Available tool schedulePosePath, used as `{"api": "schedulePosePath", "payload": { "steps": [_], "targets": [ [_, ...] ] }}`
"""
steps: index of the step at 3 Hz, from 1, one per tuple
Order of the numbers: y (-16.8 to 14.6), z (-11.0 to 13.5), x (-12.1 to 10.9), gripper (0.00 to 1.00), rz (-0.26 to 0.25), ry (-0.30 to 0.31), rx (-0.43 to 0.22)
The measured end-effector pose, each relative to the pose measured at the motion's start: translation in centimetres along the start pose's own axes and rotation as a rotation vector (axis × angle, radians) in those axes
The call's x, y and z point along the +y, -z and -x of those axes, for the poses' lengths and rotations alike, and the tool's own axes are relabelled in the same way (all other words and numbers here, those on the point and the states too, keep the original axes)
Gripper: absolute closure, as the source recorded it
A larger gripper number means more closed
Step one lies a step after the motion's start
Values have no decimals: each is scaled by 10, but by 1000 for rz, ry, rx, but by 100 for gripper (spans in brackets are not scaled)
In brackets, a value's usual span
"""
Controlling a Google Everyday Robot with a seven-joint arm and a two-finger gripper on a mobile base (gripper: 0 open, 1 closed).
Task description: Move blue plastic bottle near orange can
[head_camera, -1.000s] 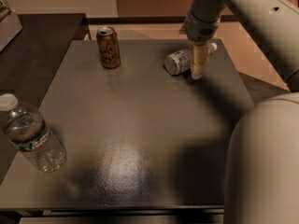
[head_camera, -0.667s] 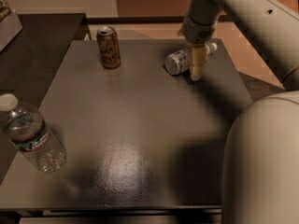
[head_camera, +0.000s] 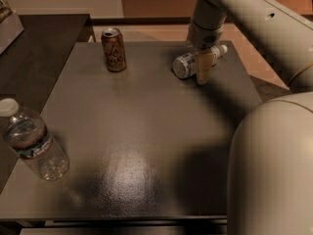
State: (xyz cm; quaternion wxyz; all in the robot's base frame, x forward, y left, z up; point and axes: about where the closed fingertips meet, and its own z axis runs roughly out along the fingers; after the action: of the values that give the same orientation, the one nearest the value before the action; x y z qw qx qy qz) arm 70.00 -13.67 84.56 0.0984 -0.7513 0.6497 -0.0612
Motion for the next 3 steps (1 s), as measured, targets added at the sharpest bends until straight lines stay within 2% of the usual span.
{"api": "schedulePosePath", "payload": {
  "steps": [2,3],
  "targets": [
    [5,3,0,64,-3,22,18],
    [16,18,4,88,-21,59,-6]
  ]
}}
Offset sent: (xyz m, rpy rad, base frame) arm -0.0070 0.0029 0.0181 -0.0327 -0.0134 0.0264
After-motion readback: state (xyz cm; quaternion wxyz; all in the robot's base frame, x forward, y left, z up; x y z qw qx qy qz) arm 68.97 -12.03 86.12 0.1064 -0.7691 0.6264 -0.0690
